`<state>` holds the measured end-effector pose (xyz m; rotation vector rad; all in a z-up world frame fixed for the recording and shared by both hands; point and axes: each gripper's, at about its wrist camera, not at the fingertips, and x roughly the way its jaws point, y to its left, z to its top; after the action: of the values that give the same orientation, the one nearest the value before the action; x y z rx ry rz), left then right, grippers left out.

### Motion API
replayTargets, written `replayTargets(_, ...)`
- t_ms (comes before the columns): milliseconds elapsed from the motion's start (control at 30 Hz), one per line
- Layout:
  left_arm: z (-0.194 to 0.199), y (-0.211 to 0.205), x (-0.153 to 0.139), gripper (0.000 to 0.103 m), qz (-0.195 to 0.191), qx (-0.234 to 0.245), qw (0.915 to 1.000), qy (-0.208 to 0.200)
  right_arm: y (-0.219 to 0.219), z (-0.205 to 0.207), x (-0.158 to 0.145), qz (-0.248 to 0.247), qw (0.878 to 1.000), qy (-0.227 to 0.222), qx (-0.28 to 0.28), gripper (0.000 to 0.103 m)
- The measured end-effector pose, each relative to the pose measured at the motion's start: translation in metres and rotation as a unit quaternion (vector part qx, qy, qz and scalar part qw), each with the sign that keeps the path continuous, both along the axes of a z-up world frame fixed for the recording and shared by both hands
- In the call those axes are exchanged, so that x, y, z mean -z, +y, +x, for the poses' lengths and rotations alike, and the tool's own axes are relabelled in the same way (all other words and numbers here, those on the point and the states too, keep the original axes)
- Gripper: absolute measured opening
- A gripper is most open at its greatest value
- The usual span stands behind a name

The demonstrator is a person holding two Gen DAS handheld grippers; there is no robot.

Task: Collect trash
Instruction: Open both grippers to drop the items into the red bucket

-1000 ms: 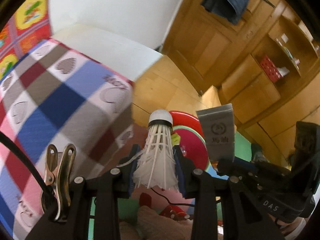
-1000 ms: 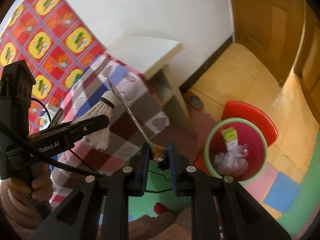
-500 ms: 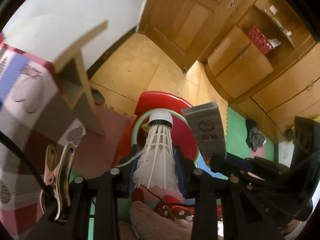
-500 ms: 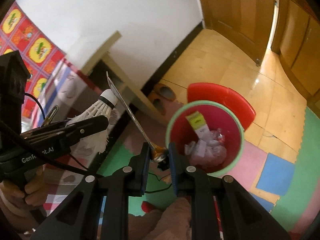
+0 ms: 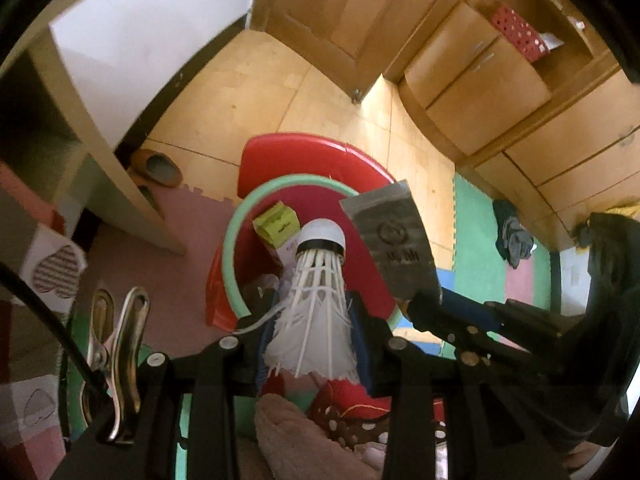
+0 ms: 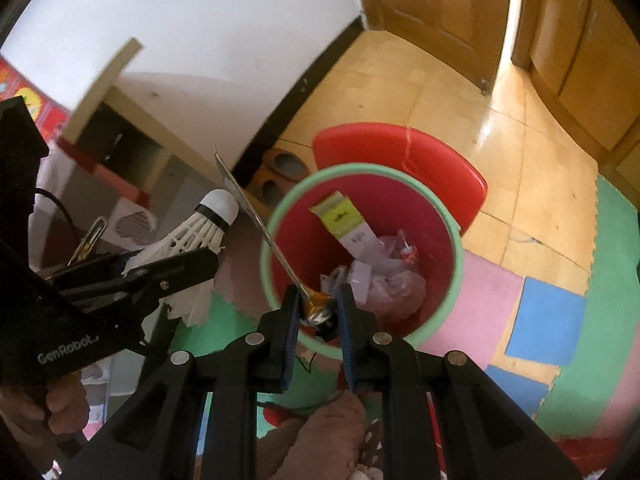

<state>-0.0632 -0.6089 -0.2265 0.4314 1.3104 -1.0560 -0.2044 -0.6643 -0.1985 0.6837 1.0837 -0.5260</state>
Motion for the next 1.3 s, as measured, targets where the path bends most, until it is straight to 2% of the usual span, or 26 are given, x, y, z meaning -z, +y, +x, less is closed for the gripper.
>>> replayTargets(233, -0.007, -0.02, 0.037, 0.035, 0.022, 0.015, 0.9996, 0.014, -0.013, -0.005, 0.037, 0.014, 0.999, 0.025, 0.023, 0.019)
replayTargets(500, -0.008, -0.031, 0.066, 0.036, 0.044, 0.02, 0.9985, 0.026, -0.018, -0.008, 0.061, 0.016, 0.998, 0.046, 0.026, 0.019)
replayTargets(700, -0.009, -0.039, 0.072, 0.036, 0.052, 0.024, 0.998, 0.027, -0.02, -0.009, 0.067, 0.017, 0.998, 0.051, 0.029, 0.019)
replayTargets(800, -0.009, -0.044, 0.073, 0.04, 0.065, 0.021, 0.9974, 0.024, -0.022, -0.009, 0.068, 0.024, 0.998, 0.049, 0.032, 0.02)
replayTargets(833, -0.009, -0.044, 0.074, 0.04, 0.065, 0.022, 0.9973, 0.024, -0.023, -0.01, 0.068, 0.022, 0.998, 0.051, 0.036, 0.021)
replayTargets(900, -0.009, -0.046, 0.075, 0.043, 0.067, 0.025, 0.9972, 0.022, -0.023, -0.01, 0.067, 0.02, 0.998, 0.052, 0.039, 0.032)
replayTargets(1300, -0.008, -0.046, 0.074, 0.044, 0.075, 0.022, 0.9968, 0.017, -0.022, -0.009, 0.062, 0.014, 0.998, 0.051, 0.028, 0.035)
